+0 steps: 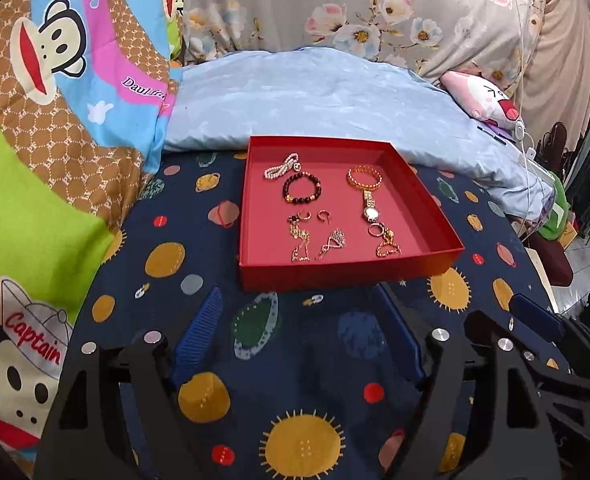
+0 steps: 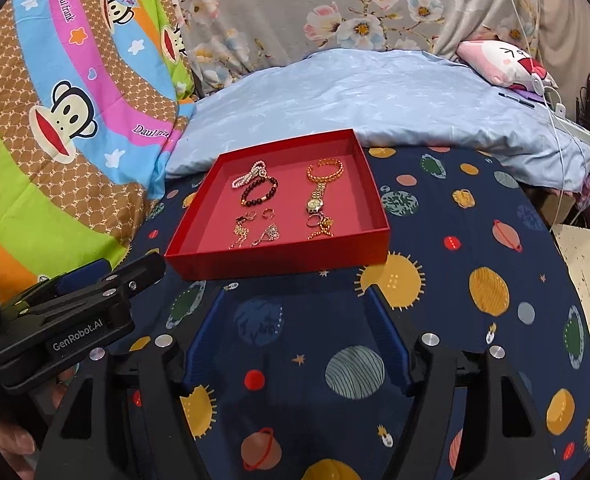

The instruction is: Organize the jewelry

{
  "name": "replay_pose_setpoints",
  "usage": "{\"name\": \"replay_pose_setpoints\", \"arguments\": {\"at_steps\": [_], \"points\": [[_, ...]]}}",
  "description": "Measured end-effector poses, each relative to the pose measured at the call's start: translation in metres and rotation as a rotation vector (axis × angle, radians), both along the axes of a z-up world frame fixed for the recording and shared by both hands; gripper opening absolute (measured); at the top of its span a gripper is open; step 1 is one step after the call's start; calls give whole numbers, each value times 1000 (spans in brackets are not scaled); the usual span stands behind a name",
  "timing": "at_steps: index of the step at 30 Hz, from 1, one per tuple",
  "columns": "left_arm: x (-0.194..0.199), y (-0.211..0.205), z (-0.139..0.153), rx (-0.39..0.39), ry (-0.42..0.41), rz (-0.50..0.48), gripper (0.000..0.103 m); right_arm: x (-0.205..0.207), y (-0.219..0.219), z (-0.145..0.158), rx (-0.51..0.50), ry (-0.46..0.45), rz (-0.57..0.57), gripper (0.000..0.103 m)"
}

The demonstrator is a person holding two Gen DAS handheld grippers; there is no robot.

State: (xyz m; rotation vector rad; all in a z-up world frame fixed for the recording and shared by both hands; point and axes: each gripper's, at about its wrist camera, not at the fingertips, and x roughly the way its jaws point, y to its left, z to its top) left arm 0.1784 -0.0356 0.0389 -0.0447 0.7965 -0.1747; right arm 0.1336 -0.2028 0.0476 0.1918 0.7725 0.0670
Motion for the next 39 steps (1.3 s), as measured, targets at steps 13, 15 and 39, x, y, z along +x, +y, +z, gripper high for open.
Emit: {"name": "replay_pose_setpoints", "arguments": {"at_steps": [13, 15, 39], "points": [[-27, 1, -9, 32, 23, 12, 79, -26, 6, -1, -32, 1, -34, 75], [-30, 1, -9, 45, 16, 15, 79, -29, 7, 0, -31, -1, -35, 75], [-50, 2, -6, 80, 8, 26, 79, -46, 9, 1, -34, -6, -46, 76]]}}
